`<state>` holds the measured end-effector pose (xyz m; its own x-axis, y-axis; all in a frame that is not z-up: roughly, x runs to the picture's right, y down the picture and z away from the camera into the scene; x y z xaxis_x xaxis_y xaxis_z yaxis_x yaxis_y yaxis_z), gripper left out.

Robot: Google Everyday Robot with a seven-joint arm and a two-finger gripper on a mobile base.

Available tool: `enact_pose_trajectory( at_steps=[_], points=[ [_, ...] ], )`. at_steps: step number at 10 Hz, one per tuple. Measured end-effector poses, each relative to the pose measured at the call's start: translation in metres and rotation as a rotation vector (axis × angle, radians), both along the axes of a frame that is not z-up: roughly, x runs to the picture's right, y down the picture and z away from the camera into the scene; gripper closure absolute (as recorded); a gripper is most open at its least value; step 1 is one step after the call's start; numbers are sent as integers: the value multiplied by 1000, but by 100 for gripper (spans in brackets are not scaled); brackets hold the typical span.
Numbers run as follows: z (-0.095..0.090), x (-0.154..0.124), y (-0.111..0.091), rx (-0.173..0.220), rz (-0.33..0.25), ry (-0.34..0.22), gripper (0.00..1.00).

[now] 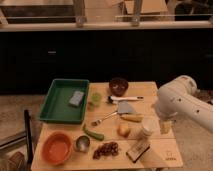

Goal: Wipe table surface with eraser

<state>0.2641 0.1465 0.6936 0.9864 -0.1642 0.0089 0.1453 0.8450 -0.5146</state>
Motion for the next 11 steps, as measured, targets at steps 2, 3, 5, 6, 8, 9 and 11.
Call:
enact_pose_trajectory(
  at_steps=[2,3,5,6,8,9,11],
  points=[
    [1,-5,11,3,-43,-12,20],
    [0,-7,17,3,-63,-17,20],
    [1,-13,29,7,-108,-32,20],
    [1,-16,32,7,-121,-39,20],
    [-1,-23,42,8,-158,-64,20],
    [-3,-25,48,8,-173,-76,20],
    [-2,-33,56,10,-207,-101,20]
  ],
)
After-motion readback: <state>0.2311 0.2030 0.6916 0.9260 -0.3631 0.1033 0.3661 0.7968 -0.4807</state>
